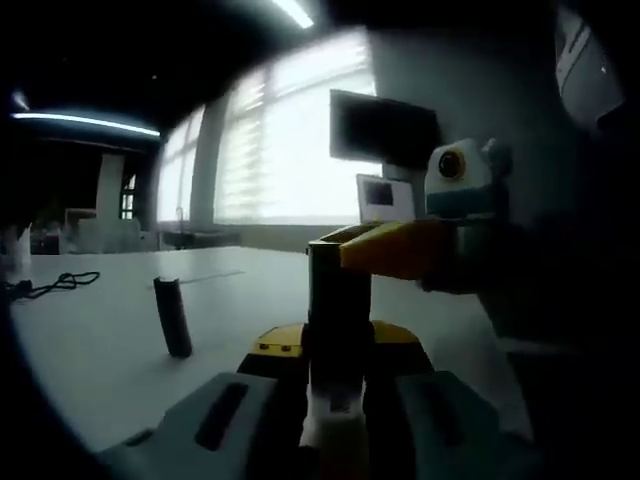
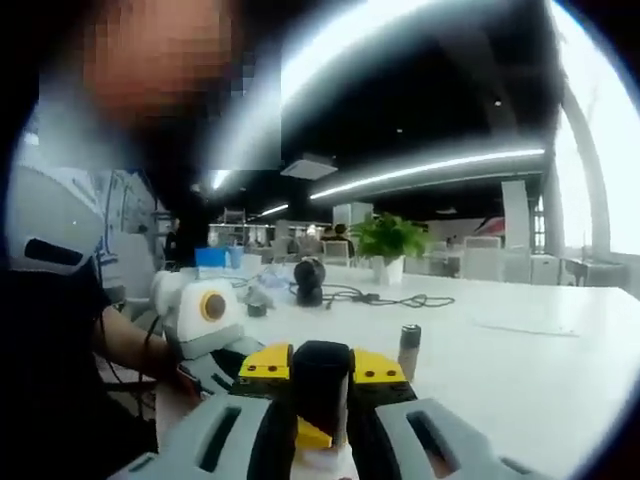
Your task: Pick up cosmetic bottle twist off cap place on table pick up cap screw tight cap place on table
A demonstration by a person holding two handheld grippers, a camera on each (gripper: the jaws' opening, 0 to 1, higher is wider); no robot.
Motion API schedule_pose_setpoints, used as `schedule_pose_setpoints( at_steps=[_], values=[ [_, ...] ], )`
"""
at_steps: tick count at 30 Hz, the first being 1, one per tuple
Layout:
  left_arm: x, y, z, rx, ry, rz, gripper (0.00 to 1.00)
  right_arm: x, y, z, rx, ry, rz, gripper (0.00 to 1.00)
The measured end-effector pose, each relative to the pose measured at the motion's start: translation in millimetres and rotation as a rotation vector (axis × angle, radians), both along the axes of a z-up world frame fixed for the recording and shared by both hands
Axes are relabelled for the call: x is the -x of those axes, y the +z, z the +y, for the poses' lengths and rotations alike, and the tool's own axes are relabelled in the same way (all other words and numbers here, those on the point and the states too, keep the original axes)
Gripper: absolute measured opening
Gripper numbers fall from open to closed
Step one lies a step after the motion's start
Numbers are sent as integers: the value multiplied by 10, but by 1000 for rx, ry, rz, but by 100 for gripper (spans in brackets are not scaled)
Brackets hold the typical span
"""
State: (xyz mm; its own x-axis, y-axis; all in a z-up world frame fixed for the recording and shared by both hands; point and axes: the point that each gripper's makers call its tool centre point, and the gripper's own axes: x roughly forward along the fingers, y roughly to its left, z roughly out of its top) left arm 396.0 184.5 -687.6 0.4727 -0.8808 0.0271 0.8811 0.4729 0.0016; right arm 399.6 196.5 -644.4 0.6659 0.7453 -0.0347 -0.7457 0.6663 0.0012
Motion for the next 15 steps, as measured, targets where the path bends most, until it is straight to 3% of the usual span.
schedule_pose_setpoints(
  at_steps=[3, 7, 15],
  values=[
    [-83, -3, 24, 2, 48, 8, 10, -77, 0, -5, 6, -147, -12, 14],
    [-106, -3, 42, 0, 62, 2, 10, -117, -11, 32, 13, -272, -48, 15],
    [-61, 5, -10, -8, 37, -30, 10, -194, -51, 79, 23, -315, -40, 18]
  ],
)
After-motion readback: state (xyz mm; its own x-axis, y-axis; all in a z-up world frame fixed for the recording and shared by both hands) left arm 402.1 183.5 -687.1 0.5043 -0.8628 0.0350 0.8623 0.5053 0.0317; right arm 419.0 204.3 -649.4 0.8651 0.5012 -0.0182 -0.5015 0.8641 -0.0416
